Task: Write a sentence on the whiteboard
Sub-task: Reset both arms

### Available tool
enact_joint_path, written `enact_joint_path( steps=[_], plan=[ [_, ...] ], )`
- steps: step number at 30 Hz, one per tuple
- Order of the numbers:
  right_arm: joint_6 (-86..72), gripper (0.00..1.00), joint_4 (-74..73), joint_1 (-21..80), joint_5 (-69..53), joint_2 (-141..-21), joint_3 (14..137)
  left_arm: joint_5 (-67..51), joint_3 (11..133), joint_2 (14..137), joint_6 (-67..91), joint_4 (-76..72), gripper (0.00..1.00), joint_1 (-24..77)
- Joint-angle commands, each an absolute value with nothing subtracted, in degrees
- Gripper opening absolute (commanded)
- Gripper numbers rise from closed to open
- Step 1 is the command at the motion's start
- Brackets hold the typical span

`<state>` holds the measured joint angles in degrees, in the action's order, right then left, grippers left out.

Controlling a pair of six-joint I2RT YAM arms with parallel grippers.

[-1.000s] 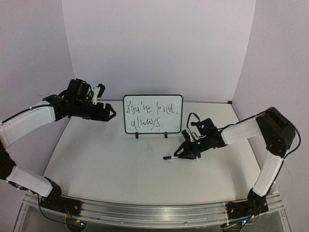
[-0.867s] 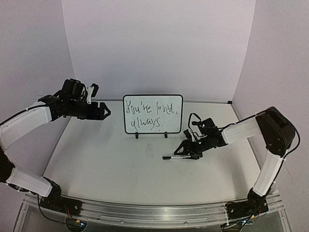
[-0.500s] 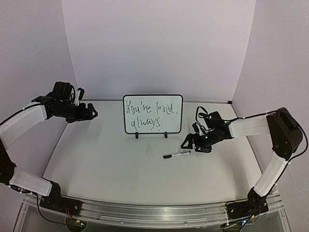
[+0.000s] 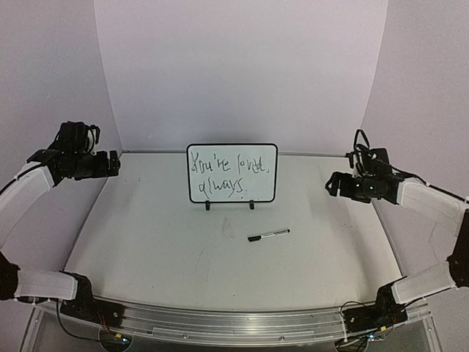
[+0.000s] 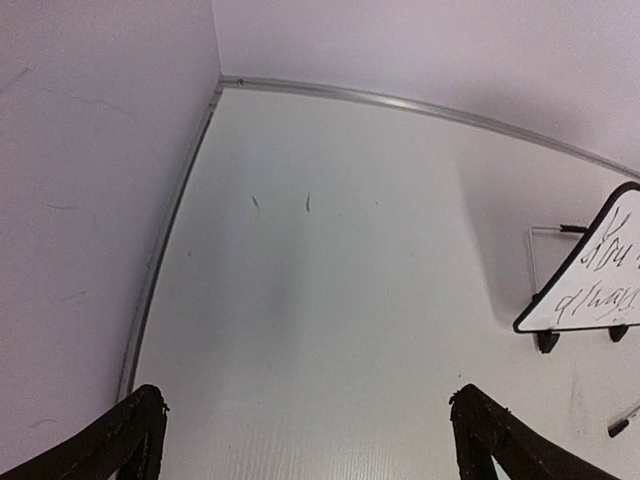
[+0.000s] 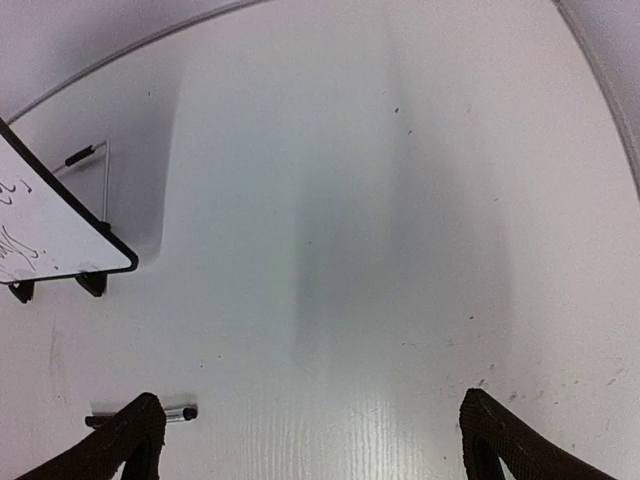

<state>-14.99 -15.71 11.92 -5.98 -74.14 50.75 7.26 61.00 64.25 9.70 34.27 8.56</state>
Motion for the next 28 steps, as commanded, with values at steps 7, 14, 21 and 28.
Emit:
enact_joint_path(
  steps=[7, 14, 21, 28],
  plan=[
    [-8.00, 0.98, 5.04, 12.04, 10.44, -52.66, 32.36, 13.44, 51.58, 47.17, 4.62, 22.17, 1.00, 8.36],
    [-7.47, 0.98, 16.37, 12.04, 13.09, -45.74, 19.16, 12.22, 50.90, 48.06, 5.53, 23.11, 1.00, 8.38],
    [-7.50, 0.98, 17.44, 12.04, 13.30, -43.86, 16.67, 11.55, 50.53, 48.00, 5.07, 22.72, 1.00, 8.35],
    [-6.96, 0.98, 18.02, 12.04, 13.28, -43.74, 16.33, 12.04, 49.71, 47.14, 4.48, 22.32, 1.00, 8.37]
  ],
)
